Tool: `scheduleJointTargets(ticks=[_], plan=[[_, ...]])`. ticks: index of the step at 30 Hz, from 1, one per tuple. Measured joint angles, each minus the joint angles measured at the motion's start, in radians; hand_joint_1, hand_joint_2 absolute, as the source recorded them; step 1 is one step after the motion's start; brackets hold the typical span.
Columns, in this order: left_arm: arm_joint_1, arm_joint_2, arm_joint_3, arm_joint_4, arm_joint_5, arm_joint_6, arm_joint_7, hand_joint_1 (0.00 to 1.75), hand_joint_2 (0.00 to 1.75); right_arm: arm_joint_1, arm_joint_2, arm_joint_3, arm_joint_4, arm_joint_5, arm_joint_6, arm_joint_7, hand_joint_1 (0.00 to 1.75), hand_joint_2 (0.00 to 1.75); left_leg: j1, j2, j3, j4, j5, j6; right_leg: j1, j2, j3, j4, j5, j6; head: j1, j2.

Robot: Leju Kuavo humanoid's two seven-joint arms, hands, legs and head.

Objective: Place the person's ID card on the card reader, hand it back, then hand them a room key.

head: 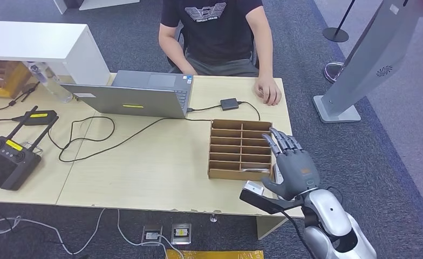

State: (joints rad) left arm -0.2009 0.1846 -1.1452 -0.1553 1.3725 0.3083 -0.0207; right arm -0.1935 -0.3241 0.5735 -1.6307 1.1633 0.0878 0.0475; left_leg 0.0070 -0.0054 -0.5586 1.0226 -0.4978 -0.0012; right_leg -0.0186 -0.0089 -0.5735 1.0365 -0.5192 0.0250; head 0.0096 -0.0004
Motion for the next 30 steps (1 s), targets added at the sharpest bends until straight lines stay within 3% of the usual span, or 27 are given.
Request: scheduleJointTargets(ticks=[11,30], plan=[[0.000,0.014,0.000,0.000,-0.019,-0.012,0.000,0.00,0.00,0.006,0.028,0.012,0.105,-0.007,-0.108,-0.004,0.00,1.75,0.000,0.000,0.000,0.000,0.000,0.000,0.000,0.000,0.000,0.000,0.000,0.000,0.000,0.000],[0.000,0.037,0.000,0.000,-0.032,-0.023,0.000,0.00,0.00,0.007,0.048,0.028,0.225,-0.023,-0.168,0.002,0.00,1.75,0.000,0.000,0.000,0.000,0.000,0.000,0.000,0.000,0.000,0.000,0.000,0.000,0.000,0.000]])
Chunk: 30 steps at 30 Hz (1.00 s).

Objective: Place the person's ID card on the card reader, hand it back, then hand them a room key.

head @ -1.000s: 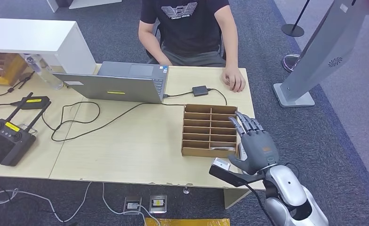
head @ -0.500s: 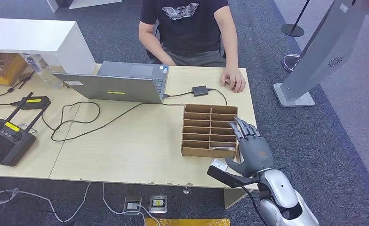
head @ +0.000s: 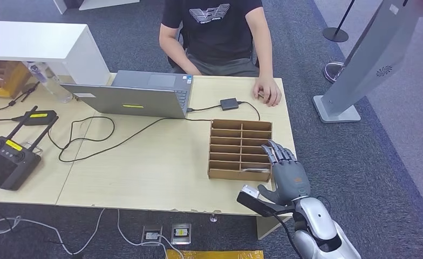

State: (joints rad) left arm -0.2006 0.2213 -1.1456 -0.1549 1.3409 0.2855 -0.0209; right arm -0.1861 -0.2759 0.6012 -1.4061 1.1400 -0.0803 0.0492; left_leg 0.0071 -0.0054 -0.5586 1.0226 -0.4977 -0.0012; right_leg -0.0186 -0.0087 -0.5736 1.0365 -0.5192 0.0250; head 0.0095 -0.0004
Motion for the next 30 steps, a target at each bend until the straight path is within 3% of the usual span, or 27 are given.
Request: scheduleJointTargets(ticks=[30], plan=[[0.001,0.012,0.000,0.000,-0.006,-0.009,0.000,0.00,0.00,-0.034,0.049,0.031,0.186,-0.026,-0.129,-0.041,0.00,1.75,0.000,0.000,0.000,0.000,0.000,0.000,0.000,0.000,0.000,0.000,0.000,0.000,0.000,0.000]])
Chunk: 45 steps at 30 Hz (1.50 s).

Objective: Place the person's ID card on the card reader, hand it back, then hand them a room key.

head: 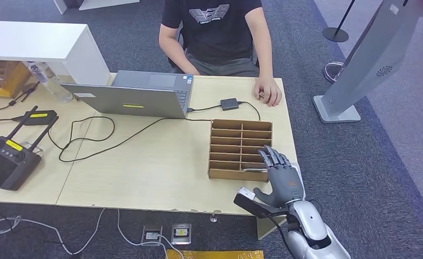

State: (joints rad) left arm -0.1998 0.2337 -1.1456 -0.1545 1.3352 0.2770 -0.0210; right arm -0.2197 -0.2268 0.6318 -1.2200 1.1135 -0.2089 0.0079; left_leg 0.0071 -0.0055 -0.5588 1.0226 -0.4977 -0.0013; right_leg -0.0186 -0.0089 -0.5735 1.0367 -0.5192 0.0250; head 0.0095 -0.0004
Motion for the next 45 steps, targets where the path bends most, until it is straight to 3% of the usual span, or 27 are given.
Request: scheduleJointTargets(ticks=[21,45], plan=[[0.001,0.015,-0.001,0.000,-0.006,-0.015,0.000,0.00,0.00,-0.029,0.021,0.027,0.077,-0.039,-0.061,-0.018,0.00,1.75,0.000,0.000,0.000,0.000,0.000,0.000,0.000,0.000,0.000,0.000,0.000,0.000,0.000,0.000],[0.002,0.013,-0.001,0.000,0.007,0.002,0.000,0.00,0.00,-0.057,0.070,0.033,0.112,-0.030,-0.062,-0.080,0.00,1.75,0.000,0.000,0.000,0.000,0.000,0.000,0.000,0.000,0.000,0.000,0.000,0.000,0.000,0.000]])
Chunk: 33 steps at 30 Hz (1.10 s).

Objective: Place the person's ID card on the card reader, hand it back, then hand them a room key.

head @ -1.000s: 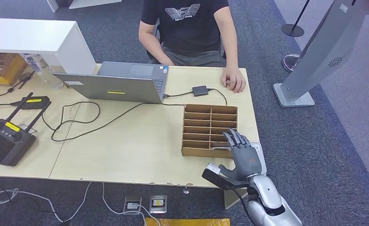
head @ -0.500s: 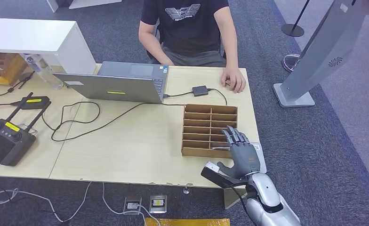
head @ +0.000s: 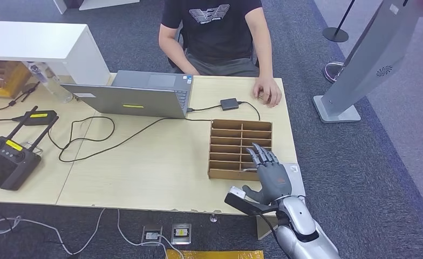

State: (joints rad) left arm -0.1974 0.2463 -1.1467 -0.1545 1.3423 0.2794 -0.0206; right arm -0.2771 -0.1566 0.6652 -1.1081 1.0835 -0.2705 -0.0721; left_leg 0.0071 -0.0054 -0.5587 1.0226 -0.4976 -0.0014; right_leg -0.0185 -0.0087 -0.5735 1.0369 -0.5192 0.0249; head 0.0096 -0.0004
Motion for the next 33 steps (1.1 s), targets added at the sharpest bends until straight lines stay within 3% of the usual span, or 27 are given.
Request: scheduleJointTargets(ticks=[8,12,22,26,31,32,33], plan=[[0.000,-0.002,0.000,0.000,0.005,0.005,0.000,0.00,0.00,-0.010,0.013,0.009,0.001,0.002,0.006,-0.001,0.03,1.75,0.000,0.000,0.000,0.000,0.000,0.000,0.000,0.000,0.000,0.000,0.000,0.000,0.000,0.000],[0.000,-0.003,0.000,0.000,0.008,0.007,0.000,0.00,0.00,-0.017,0.015,0.010,0.001,0.003,0.010,0.001,1.70,1.75,0.000,0.000,0.000,0.000,0.000,0.000,0.000,0.000,0.000,0.000,0.000,0.000,0.000,0.000],[0.001,-0.003,0.000,0.000,0.009,0.007,0.000,0.00,0.00,-0.027,0.018,0.014,0.008,0.045,0.000,0.031,1.61,1.75,0.000,0.000,0.000,0.000,0.000,0.000,0.000,0.000,0.000,0.000,0.000,0.000,0.000,0.000],[0.001,-0.003,0.000,0.000,0.009,0.007,0.002,0.00,0.00,-0.030,0.018,0.017,0.012,0.054,-0.001,0.039,1.75,1.75,0.000,0.000,0.000,0.000,0.000,0.000,0.000,0.000,0.000,0.000,0.000,0.000,0.000,0.000],[0.001,-0.002,0.000,0.000,0.009,0.006,0.004,0.00,0.00,-0.032,0.011,0.015,0.018,0.083,0.006,0.063,1.75,1.75,0.000,0.000,0.000,0.000,0.000,0.000,0.000,0.000,0.000,0.000,0.000,0.000,0.000,0.000],[0.001,-0.002,0.000,0.000,0.008,0.006,0.005,0.00,0.00,-0.032,0.009,0.015,0.018,0.086,0.008,0.066,1.69,1.75,0.000,0.000,0.000,0.000,0.000,0.000,0.000,0.000,0.000,0.000,0.000,0.000,0.000,0.000],[0.001,-0.002,0.000,0.000,0.008,0.006,0.006,0.00,0.00,-0.032,0.006,0.014,0.019,0.088,0.009,0.067,1.33,1.75,0.000,0.000,0.000,0.000,0.000,0.000,0.000,0.000,0.000,0.000,0.000,0.000,0.000,0.000]])
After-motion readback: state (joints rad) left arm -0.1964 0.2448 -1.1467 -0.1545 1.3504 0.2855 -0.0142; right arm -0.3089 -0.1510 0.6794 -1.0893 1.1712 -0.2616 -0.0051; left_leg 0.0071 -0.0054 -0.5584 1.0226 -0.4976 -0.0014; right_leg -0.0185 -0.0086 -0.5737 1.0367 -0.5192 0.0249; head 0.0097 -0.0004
